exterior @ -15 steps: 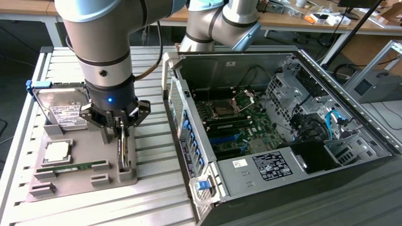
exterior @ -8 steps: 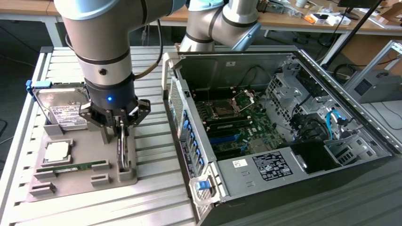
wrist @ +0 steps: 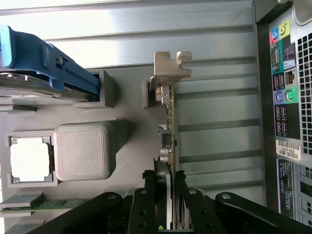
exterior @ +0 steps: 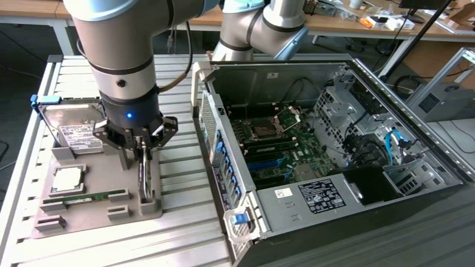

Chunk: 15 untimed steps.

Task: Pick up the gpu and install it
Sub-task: 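Pick up the gpu and move the gpu toward the slot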

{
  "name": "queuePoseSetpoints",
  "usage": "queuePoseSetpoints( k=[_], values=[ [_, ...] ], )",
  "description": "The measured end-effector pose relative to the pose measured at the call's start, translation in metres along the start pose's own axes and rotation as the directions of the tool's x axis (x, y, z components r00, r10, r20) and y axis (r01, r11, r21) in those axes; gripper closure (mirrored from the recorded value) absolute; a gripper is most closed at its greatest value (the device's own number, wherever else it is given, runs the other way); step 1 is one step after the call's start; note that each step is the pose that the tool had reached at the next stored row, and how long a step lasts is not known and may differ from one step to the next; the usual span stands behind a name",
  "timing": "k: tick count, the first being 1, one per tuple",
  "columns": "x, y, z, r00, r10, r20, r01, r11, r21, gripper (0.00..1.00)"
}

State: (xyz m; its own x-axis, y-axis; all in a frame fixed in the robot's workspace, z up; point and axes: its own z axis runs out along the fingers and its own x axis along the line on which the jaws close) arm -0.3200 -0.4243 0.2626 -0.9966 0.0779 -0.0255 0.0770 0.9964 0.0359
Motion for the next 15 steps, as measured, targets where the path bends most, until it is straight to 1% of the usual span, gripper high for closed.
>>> queuePoseSetpoints(
  k=[15],
  values=[
    [-0.0001,0.0002,-0.0056,1.0000,0.000,0.0000,0.000,1.0000,-0.0004,0.73]
  ],
)
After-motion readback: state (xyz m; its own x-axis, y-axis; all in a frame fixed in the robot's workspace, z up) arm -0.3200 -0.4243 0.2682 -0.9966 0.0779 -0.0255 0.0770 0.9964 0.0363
